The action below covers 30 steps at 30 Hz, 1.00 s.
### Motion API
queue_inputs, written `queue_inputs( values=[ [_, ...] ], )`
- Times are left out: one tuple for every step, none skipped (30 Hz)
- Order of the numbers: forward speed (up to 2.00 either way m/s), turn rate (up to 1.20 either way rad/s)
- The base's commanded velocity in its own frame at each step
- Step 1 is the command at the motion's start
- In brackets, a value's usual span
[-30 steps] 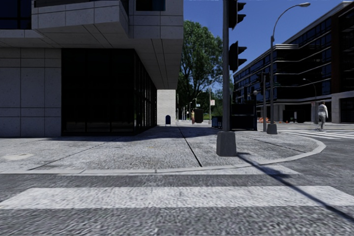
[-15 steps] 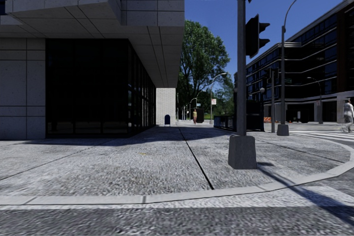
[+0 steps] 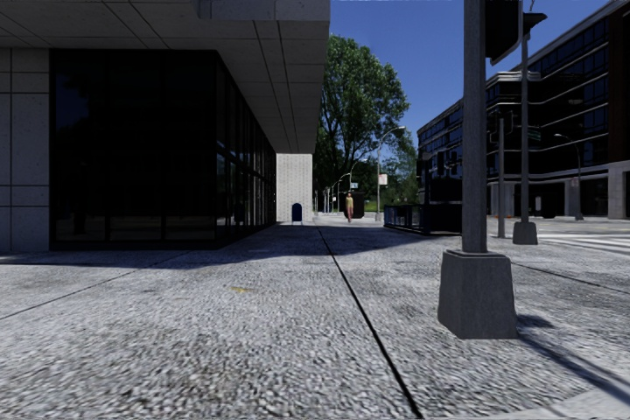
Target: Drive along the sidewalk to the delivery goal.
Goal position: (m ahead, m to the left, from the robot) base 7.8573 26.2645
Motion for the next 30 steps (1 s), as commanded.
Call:
queue_inputs(
  values=[
    [1.70,0.00],
    [1.70,0.00],
    [1.70,0.00],
    [1.70,0.00],
    [1.70,0.00],
    [1.70,0.00],
    [1.70,0.00],
    [1.70,0.00],
    [1.70,0.00],
    [1.70,0.00],
    [1.70,0.00],
    [1.70,0.00],
    [1.70,0.00],
    [1.70,0.00],
    [1.70,0.00],
    [1.70,0.00],
    [1.70,0.00],
    [1.70,0.00],
    [1.70,0.00],
    [1.70,0.00],
    [1.70,0.00],
    [1.70,0.00],
    [1.70,0.00],
    [1.70,0.00],
    [1.70,0.00],
    [1.70,0.00],
    [1.70,0.00],
    [1.70,0.00],
    [1.70,0.00],
    [1.70,0.00]
  ],
)
